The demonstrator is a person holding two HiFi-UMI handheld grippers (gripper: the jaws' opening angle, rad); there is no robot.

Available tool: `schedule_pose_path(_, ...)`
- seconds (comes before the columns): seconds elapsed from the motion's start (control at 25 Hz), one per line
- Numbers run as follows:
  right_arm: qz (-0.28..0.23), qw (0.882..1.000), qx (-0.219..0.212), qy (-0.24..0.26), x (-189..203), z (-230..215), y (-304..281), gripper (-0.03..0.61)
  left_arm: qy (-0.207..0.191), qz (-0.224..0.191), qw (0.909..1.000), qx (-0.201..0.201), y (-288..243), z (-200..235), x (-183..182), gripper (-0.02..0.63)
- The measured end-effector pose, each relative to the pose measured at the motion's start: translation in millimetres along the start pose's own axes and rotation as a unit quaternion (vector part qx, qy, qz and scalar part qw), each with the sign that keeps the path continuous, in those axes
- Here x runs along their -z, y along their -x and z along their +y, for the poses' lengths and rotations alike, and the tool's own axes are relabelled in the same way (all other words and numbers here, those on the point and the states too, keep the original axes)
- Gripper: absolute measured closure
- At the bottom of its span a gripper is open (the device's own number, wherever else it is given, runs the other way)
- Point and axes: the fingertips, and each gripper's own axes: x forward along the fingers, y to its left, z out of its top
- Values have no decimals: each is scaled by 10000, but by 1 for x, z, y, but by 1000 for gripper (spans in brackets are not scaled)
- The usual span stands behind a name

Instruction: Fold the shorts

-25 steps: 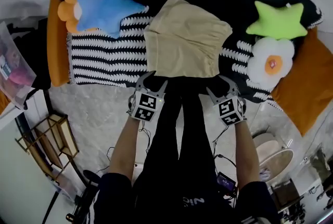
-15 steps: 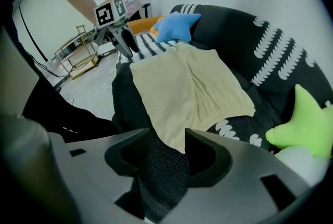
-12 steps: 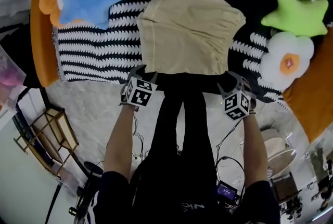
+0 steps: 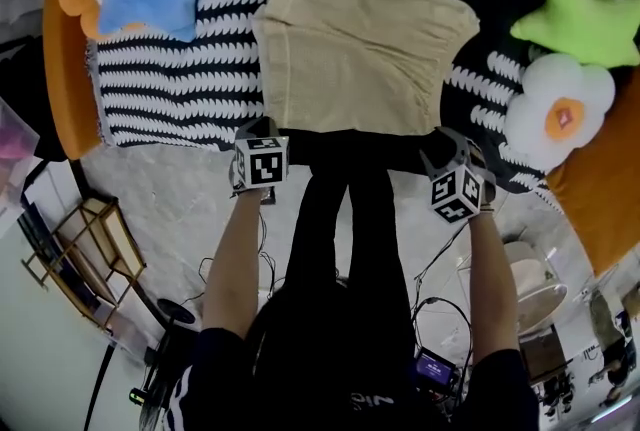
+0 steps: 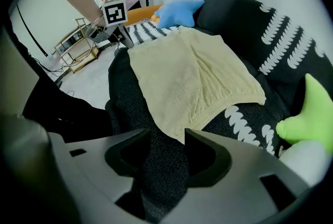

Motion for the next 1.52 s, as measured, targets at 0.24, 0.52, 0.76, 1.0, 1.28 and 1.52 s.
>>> schedule_pose_path(0.24,-7,9995,97,312,-3,-2,0,356,256,16,9992,321,-1,-6,5,448)
schedule_pose_path(0.52,213,9946,-4,1020,5,1,-23,379,342,23,9994,31,-8,-11,4,601)
schedule_pose_path(0.76,167,9937,79,1109,4,-6,-26,399,1092,117,9940,4,11,8,33,604)
schedule_pose_path(1.0,256,9886,280,1459,3,-14,-31,465,1288,116,9912,274,20,11,39,604)
schedule_pose_path(1.28,579,9708,126,2324,4,-14,-26,535,853,249,9947,524,36,8,37,604)
schedule_pose_path(1.52,648,9660,-377,2474,1,-7,8,537,73,587,9935,977,63,2,48,604)
